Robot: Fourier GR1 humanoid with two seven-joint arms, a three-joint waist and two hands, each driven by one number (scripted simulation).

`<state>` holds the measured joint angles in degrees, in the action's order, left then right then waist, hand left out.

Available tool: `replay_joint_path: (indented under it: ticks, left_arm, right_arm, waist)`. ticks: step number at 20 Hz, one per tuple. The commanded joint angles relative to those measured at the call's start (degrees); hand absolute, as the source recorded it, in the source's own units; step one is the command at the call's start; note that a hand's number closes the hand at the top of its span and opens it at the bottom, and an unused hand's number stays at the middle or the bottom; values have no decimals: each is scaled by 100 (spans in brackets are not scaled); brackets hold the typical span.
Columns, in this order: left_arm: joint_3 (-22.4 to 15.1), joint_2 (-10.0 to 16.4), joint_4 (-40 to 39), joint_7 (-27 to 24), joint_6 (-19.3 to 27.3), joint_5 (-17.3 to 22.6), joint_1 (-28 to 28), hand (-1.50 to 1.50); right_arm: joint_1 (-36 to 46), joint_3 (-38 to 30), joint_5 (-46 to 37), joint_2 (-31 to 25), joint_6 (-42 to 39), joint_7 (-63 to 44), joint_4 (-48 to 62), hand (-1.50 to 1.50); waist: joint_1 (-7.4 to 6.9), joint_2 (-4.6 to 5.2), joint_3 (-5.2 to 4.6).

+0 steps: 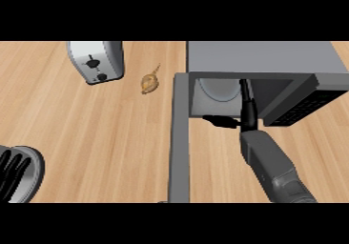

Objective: Pick up the milk, place it into the microwave and close the microwave

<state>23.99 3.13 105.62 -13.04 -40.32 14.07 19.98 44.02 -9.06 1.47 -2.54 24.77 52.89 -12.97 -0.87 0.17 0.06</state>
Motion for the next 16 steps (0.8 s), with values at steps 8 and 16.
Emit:
replay_joint_path:
  ticks: [8, 16]
  left_arm:
    - [-868, -299, 721, 356, -409, -9, 424, -150]
    - [-1524, -309, 454, 485, -118, -901, -401, 150]
  right_arm:
    - [-1511, 747, 544, 252, -1575, 522, -1107, -150]
    - [-2928, 1215, 800, 152, -1763, -25, -3238, -150]
  waist:
    - [125, -80, -7]
    - [327, -84, -18]
